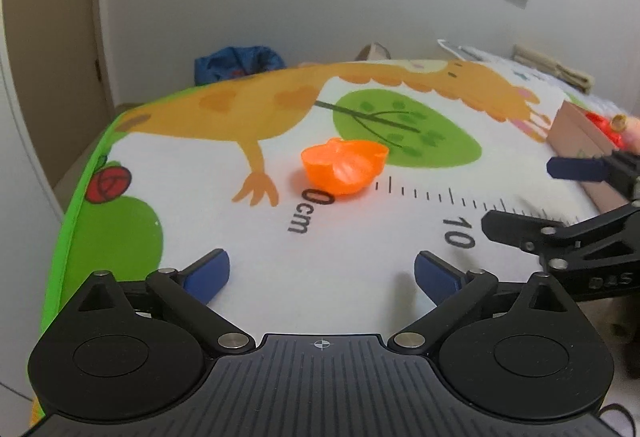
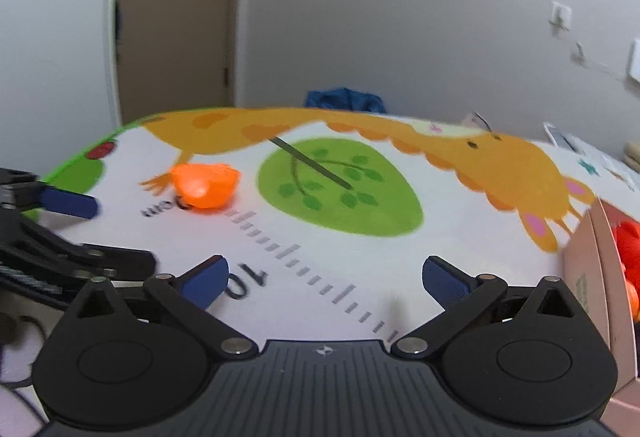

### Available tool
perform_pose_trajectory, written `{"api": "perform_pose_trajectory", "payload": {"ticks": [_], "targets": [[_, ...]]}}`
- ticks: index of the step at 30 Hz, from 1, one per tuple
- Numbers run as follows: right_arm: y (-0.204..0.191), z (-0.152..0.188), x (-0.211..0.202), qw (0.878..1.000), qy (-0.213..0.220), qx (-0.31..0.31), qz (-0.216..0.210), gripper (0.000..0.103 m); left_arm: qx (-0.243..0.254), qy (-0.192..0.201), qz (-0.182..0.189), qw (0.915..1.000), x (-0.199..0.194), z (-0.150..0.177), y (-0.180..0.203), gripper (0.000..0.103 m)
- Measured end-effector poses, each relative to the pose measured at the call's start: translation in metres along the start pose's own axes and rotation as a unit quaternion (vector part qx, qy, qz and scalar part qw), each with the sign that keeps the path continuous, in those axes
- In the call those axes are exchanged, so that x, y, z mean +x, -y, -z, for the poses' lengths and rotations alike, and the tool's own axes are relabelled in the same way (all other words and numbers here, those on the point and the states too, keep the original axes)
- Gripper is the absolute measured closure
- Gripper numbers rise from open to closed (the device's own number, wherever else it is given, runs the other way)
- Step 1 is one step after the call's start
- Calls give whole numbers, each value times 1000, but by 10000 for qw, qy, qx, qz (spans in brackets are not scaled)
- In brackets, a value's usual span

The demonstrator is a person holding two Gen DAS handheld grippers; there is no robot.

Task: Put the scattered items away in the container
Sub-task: 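Move the right gripper to the second orange shell and grasp it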

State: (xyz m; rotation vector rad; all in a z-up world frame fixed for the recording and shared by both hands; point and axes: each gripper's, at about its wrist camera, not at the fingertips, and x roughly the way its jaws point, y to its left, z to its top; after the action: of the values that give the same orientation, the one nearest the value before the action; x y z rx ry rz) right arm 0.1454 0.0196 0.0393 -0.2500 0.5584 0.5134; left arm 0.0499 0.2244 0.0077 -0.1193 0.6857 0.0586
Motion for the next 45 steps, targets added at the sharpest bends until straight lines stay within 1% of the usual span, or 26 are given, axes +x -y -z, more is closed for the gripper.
{"api": "perform_pose_trajectory", "payload": {"ticks": [5, 7, 13, 17, 28, 32, 36, 41, 44, 45], "targets": [[16, 0, 18, 9971, -591, 488, -7, 0, 57, -24, -33, 10000, 3, 1, 4, 0], [21, 2, 23, 9953, -723, 638, -61, 0, 112, -47, -76, 9999, 4, 1, 7, 0], [19, 7, 23, 9951, -687, 705, 13, 0, 176, -73, -135, 9997, 7, 1, 9, 0], [23, 8, 22, 9947, -658, 793, -30, 0, 284, -119, -228, 9993, 9, 2, 13, 0], [21, 7, 21, 9951, -712, 682, -16, 0, 346, -218, -296, 9987, 11, 0, 16, 0], [21, 6, 23, 9952, -753, 631, -35, 0, 284, -162, -287, 9991, 10, 1, 15, 0], [20, 4, 24, 9953, -792, 550, -52, 0, 273, -139, -393, 9988, 8, 2, 16, 0], [20, 5, 24, 9952, -780, 587, -43, 0, 192, -212, -591, 9978, -4, 9, 9, 0], [18, 2, 23, 9947, -787, 656, 22, 0, 127, -177, -559, 9982, -10, 14, 3, 0], [15, -2, 22, 9952, -700, 690, -28, 0, 99, -156, -540, 9984, -11, 15, 2, 0]]}}
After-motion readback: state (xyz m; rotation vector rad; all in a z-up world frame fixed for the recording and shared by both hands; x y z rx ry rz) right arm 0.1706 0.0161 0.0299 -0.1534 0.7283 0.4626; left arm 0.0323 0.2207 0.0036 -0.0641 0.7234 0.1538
